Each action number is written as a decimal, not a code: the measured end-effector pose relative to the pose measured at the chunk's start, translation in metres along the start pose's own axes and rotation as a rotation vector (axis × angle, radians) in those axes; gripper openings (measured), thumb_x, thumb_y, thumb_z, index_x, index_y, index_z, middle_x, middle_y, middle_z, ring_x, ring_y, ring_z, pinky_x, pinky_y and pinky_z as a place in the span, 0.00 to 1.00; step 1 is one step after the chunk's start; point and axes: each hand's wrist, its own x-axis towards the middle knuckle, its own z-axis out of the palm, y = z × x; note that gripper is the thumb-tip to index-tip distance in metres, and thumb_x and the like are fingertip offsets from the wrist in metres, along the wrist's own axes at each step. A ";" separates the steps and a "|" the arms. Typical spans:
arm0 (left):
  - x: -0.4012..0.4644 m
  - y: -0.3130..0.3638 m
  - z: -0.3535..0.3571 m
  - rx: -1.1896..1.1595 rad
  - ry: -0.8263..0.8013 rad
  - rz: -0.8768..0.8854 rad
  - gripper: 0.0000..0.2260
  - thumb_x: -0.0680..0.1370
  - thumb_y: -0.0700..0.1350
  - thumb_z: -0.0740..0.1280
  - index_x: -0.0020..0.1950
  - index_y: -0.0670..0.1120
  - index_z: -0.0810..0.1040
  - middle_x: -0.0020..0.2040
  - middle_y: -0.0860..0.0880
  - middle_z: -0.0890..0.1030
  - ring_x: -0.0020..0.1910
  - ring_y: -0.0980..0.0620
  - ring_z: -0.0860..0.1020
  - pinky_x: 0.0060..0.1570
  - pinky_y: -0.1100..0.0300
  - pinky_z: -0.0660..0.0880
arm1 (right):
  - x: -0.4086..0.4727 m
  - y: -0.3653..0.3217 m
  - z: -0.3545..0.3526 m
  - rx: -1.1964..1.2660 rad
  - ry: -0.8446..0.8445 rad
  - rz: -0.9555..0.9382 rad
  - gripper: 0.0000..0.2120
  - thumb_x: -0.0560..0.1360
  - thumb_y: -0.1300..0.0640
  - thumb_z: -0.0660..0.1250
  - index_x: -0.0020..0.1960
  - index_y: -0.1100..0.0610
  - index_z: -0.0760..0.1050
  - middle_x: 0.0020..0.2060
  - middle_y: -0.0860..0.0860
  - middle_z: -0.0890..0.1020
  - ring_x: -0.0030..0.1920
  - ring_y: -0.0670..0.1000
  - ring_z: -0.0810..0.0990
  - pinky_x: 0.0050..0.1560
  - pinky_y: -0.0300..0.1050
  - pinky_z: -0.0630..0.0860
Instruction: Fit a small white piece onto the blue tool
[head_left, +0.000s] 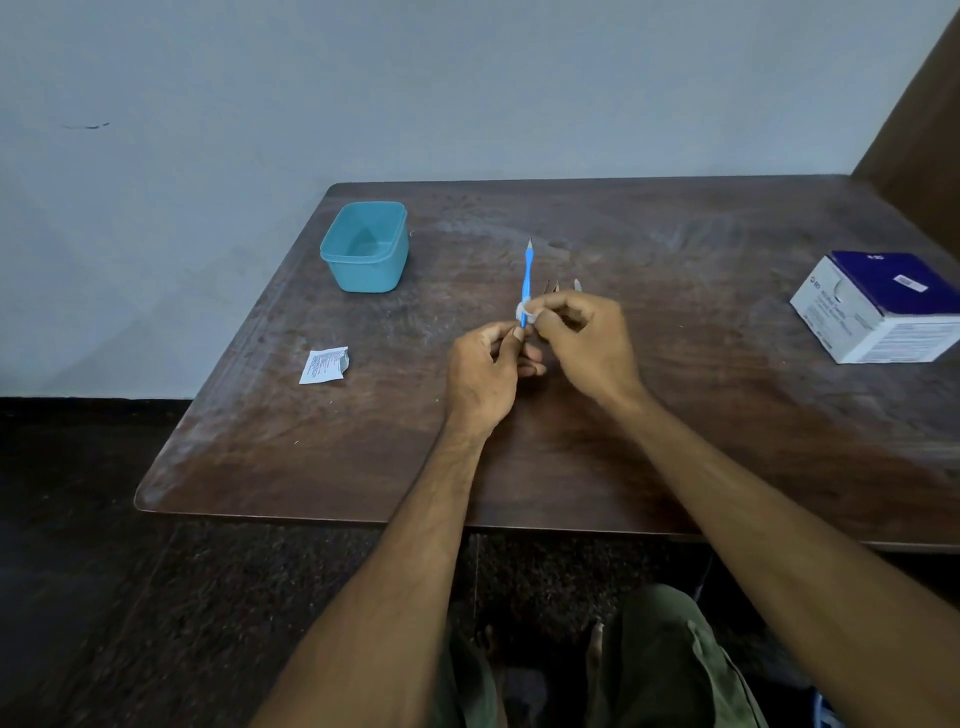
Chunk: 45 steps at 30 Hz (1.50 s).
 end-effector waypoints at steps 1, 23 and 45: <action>-0.001 0.001 0.000 0.003 -0.002 -0.003 0.10 0.82 0.38 0.60 0.50 0.42 0.81 0.35 0.46 0.82 0.32 0.52 0.82 0.38 0.63 0.80 | 0.001 -0.002 0.000 0.089 0.008 0.056 0.08 0.75 0.64 0.67 0.41 0.56 0.82 0.32 0.45 0.83 0.33 0.42 0.81 0.39 0.31 0.74; 0.007 -0.003 -0.004 -0.229 0.231 -0.007 0.09 0.81 0.45 0.64 0.50 0.41 0.81 0.44 0.47 0.84 0.42 0.55 0.82 0.45 0.62 0.78 | 0.006 -0.004 -0.006 0.314 -0.042 0.274 0.06 0.70 0.63 0.75 0.45 0.56 0.81 0.41 0.57 0.84 0.40 0.48 0.80 0.47 0.44 0.76; 0.027 -0.004 -0.013 -0.484 -0.066 -0.074 0.08 0.81 0.40 0.62 0.50 0.42 0.81 0.37 0.52 0.83 0.36 0.57 0.78 0.40 0.63 0.75 | -0.006 -0.003 0.003 0.384 -0.159 0.450 0.03 0.71 0.62 0.74 0.44 0.57 0.82 0.36 0.51 0.83 0.34 0.45 0.76 0.36 0.36 0.72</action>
